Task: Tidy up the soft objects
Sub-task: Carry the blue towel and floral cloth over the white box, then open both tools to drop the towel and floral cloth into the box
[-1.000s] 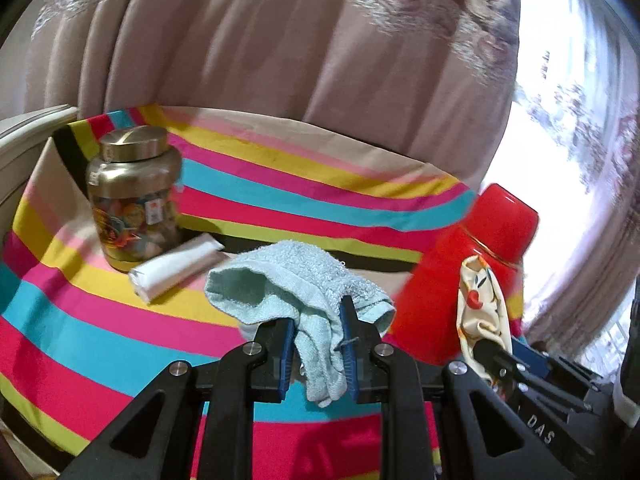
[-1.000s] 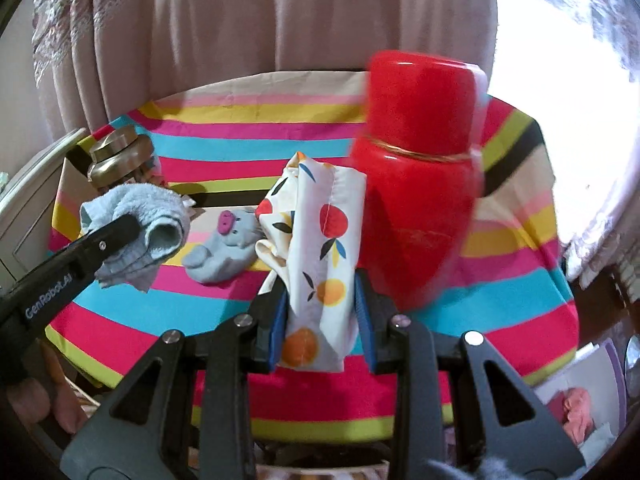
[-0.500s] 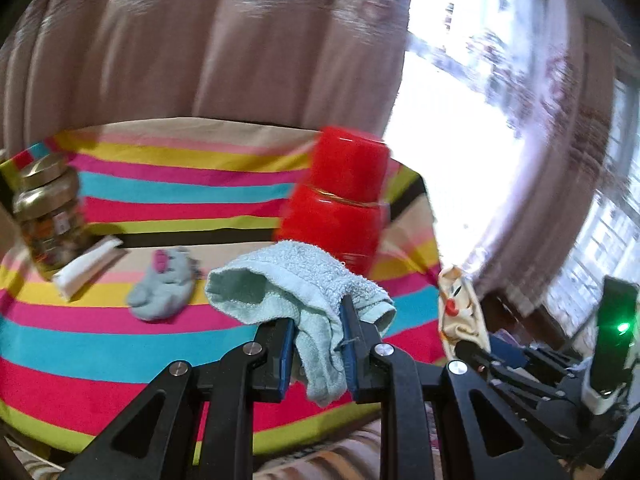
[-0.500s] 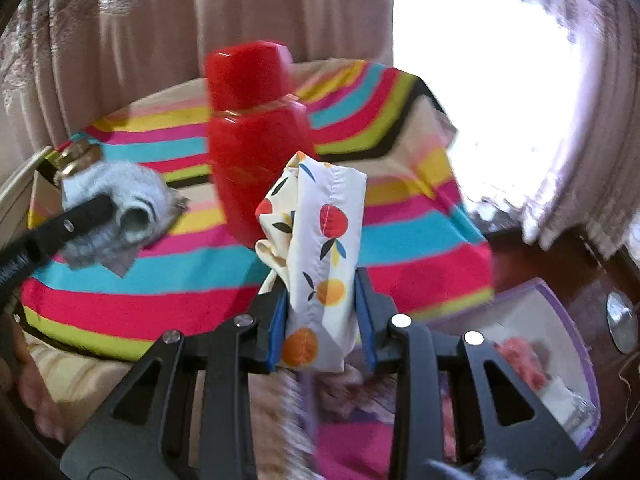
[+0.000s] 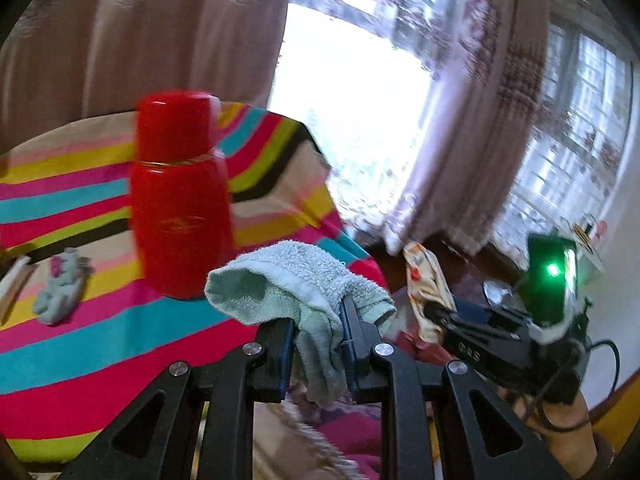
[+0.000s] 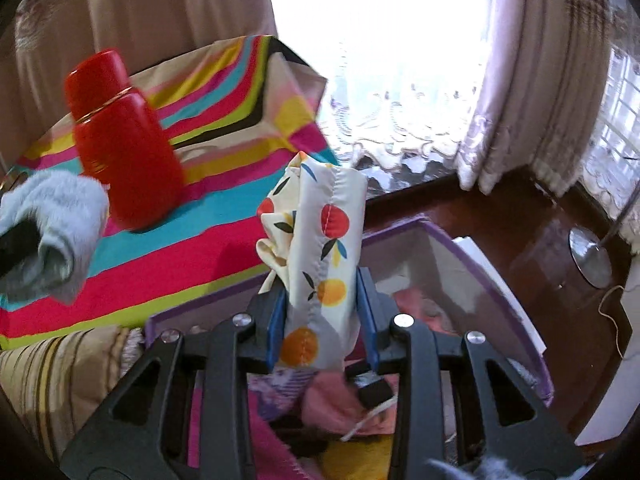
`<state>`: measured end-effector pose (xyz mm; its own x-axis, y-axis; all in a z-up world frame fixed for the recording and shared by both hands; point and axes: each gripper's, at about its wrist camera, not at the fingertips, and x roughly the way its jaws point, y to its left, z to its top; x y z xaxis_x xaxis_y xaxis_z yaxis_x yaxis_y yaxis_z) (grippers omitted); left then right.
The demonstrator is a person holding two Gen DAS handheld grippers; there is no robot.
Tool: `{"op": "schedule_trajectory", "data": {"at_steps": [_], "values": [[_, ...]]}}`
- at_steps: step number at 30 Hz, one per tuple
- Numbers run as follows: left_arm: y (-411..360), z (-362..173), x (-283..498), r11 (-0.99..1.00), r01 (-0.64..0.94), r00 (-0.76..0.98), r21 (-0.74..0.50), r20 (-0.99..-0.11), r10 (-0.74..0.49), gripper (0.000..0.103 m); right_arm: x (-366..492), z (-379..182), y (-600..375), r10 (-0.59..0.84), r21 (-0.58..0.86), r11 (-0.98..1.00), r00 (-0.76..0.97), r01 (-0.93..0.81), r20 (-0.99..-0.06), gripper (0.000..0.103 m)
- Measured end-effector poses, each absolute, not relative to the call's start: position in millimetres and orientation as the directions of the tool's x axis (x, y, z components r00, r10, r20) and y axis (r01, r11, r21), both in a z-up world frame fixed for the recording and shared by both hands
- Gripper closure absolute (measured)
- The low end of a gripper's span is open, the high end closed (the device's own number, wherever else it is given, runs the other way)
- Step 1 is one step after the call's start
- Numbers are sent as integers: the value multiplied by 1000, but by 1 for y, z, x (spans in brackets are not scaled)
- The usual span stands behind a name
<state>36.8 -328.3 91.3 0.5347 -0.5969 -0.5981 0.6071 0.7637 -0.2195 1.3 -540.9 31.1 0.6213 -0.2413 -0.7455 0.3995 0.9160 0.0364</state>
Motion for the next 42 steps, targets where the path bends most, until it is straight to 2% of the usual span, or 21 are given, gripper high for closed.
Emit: {"op": "schedule_trajectory", "data": {"at_steps": [3, 6, 8, 9, 18, 22, 24, 33, 42], "values": [[-350, 89, 31, 731, 650, 495, -209, -613, -616, 81, 4, 33, -551, -242, 48, 911, 623, 410, -744, 64], [-366, 87, 29, 708, 673, 463, -214, -625, -629, 81, 2, 36, -560, -254, 48, 904, 625, 424, -738, 50], [-376, 85, 29, 697, 684, 448, -215, -631, -634, 81, 3, 38, -565, -275, 36, 899, 624, 437, -732, 34], [-380, 85, 30, 691, 690, 440, -216, -633, -637, 81, 3, 39, -568, -283, 34, 896, 626, 444, -726, 33], [-412, 83, 28, 639, 734, 379, -230, -641, -667, 79, -18, 51, -601, -329, 75, 845, 625, 530, -708, 30], [-422, 77, 31, 612, 747, 329, -258, -657, -678, 57, -22, 56, -607, -341, 82, 834, 626, 546, -701, 29], [-423, 74, 32, 624, 739, 334, -254, -667, -666, 52, -23, 59, -607, -344, 80, 835, 630, 544, -696, 28], [-402, 78, 44, 663, 693, 369, -282, -652, -662, 51, -20, 63, -594, -319, 81, 857, 647, 510, -693, 27], [-358, 88, 50, 707, 664, 435, -244, -644, -630, 51, -9, 68, -547, -226, 88, 916, 684, 392, -694, 27]]}}
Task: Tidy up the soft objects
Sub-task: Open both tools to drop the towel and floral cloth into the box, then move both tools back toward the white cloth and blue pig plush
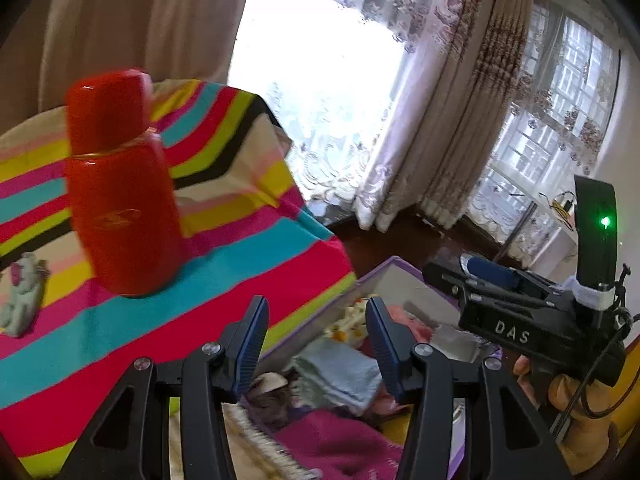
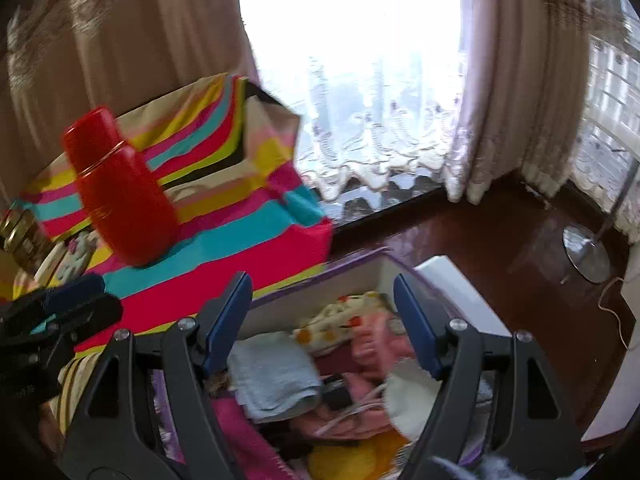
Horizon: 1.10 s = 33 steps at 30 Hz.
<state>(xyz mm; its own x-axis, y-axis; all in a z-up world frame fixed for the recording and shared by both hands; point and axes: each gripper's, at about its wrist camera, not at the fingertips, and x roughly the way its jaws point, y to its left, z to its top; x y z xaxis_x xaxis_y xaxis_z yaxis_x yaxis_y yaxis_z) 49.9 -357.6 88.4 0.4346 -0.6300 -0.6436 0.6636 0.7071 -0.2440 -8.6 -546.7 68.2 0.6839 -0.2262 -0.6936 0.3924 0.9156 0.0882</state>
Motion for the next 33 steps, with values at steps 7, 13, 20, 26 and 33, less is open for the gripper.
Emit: {"op": "schedule_trajectory", "data": {"at_steps": [7, 13, 20, 26, 33], "values": [[-296, 90, 64, 779, 595, 524, -198, -640, -562, 51, 8, 63, -485, -94, 109, 965, 702, 238, -706, 27], [-234, 86, 85, 853, 499, 607, -154, -640, -471, 51, 22, 61, -421, -1, 99, 990, 700, 103, -714, 27], [-169, 75, 118, 912, 388, 660, -136, -649, -378, 51, 52, 60, -368, 90, 109, 994, 684, -16, -724, 27], [-114, 72, 147, 951, 285, 705, -118, -646, -292, 51, 87, 63, -331, 139, 138, 989, 674, -55, -726, 27], [-59, 61, 180, 975, 191, 713, -114, -667, -218, 51, 123, 69, -293, 166, 162, 984, 669, -69, -724, 27]]}}
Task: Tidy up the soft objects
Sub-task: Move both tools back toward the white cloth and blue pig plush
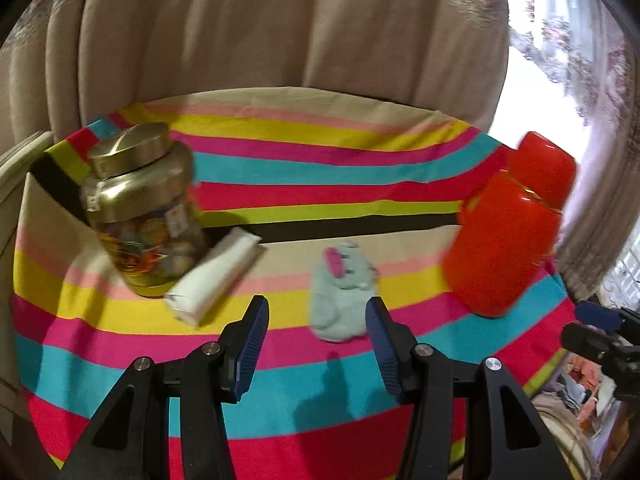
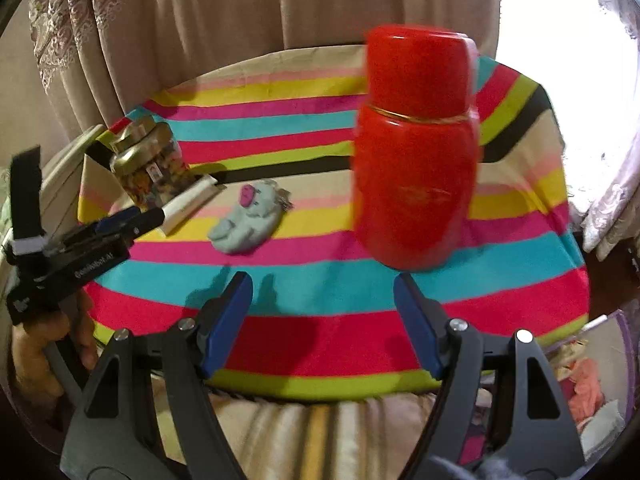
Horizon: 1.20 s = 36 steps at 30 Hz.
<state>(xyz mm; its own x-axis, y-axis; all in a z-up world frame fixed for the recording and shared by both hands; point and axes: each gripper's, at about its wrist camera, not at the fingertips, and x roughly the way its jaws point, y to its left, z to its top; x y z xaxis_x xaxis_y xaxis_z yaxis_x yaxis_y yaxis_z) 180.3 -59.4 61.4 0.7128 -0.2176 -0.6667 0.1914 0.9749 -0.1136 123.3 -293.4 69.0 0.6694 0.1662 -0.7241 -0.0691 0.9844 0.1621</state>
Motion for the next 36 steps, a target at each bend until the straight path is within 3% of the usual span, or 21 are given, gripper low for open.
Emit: {"op": "schedule_trajectory", "data": {"at_steps": [13, 28, 36], "values": [[4, 34, 225, 990, 112, 705, -85, -695, -140, 51, 199, 34, -232, 221, 226, 972, 583, -65, -782, 27], [9, -4, 260, 990, 138, 637, -14, -764, -100, 51, 265, -18, -174, 167, 166, 985, 497, -47, -851, 21], [15, -18, 271, 989, 135, 598, -53, -792, -124, 51, 275, -37, -163, 80, 64, 997, 501, -51, -862, 21]]}}
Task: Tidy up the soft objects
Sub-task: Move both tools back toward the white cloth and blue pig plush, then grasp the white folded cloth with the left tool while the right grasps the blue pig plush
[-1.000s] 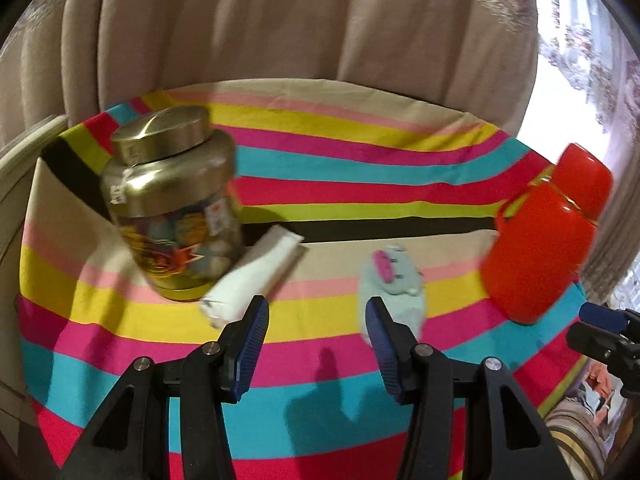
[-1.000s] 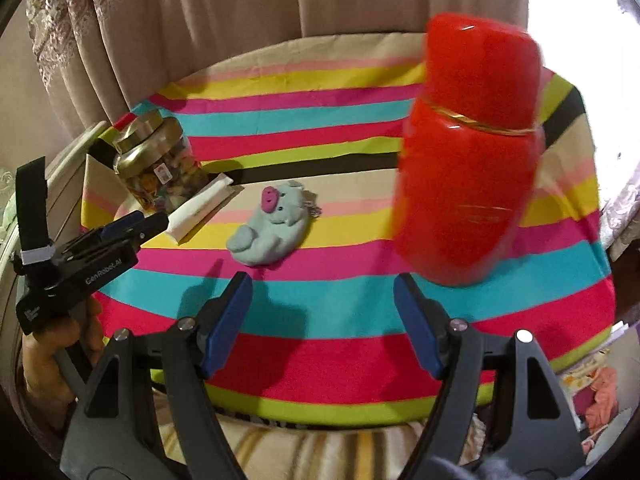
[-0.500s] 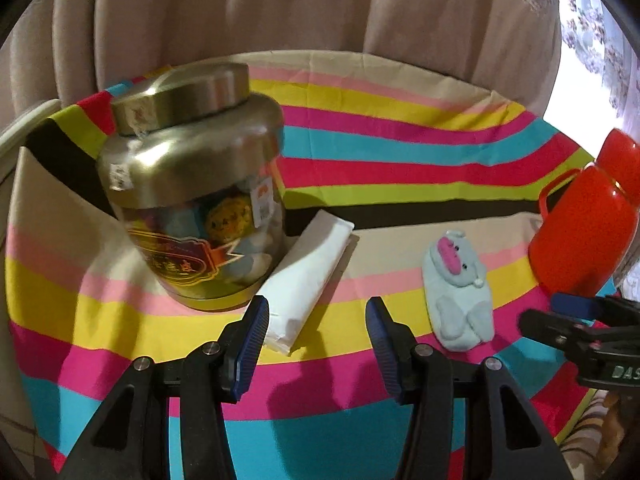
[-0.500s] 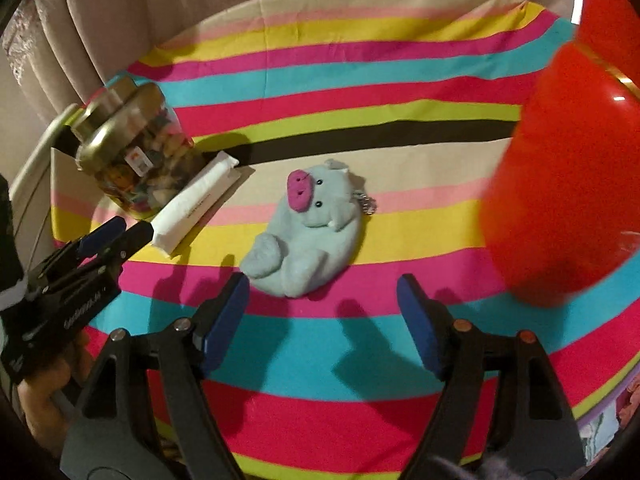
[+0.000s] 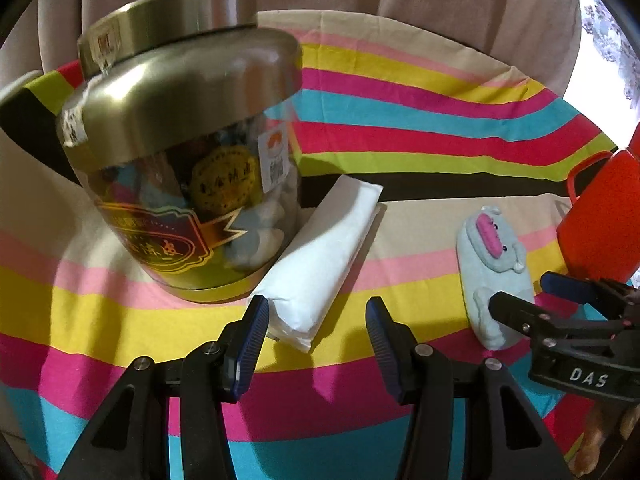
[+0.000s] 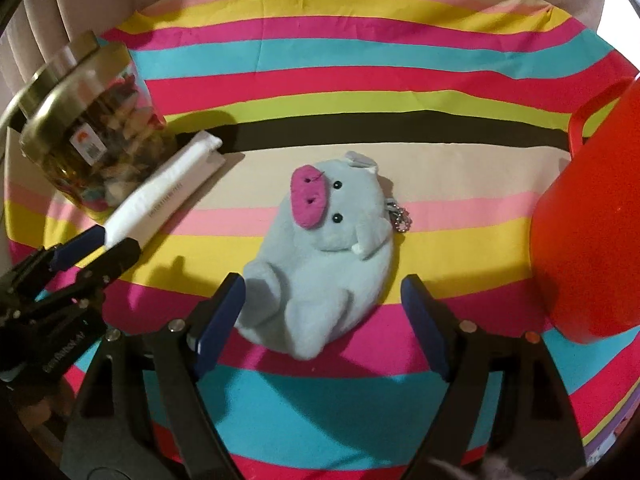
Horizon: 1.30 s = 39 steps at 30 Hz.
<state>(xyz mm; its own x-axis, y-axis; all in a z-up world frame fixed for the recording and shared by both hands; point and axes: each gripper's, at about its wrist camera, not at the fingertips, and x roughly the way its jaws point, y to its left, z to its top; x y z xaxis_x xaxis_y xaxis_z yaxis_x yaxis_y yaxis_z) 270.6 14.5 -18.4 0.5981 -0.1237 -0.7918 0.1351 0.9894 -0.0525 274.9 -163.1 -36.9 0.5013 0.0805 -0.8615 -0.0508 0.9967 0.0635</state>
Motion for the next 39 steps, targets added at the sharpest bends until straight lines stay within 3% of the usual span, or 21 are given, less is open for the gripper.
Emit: {"op": "schedule_trajectory", "data": {"at_steps": [13, 20, 31, 33, 34, 39], "values": [[-6, -16, 272, 950, 222, 538, -218, -785, -306, 51, 284, -53, -190, 59, 64, 998, 502, -7, -863, 16], [2, -3, 275, 950, 181, 582, -254, -751, -312, 51, 282, -49, -200, 112, 133, 991, 508, 5, -854, 15], [-4, -22, 302, 974, 96, 561, -204, -797, -222, 52, 292, -45, -181, 132, 131, 991, 508, -37, -851, 15], [-4, -27, 304, 974, 92, 553, -207, -803, -223, 55, 294, -44, -180, 138, 138, 990, 511, -38, -848, 15], [-5, -30, 305, 973, 95, 544, -209, -808, -227, 62, 295, -45, -177, 138, 136, 990, 509, -42, -850, 15], [-1, -31, 300, 973, 85, 545, -215, -807, -226, 63, 299, -49, -170, 120, 106, 993, 501, -56, -857, 14]]}}
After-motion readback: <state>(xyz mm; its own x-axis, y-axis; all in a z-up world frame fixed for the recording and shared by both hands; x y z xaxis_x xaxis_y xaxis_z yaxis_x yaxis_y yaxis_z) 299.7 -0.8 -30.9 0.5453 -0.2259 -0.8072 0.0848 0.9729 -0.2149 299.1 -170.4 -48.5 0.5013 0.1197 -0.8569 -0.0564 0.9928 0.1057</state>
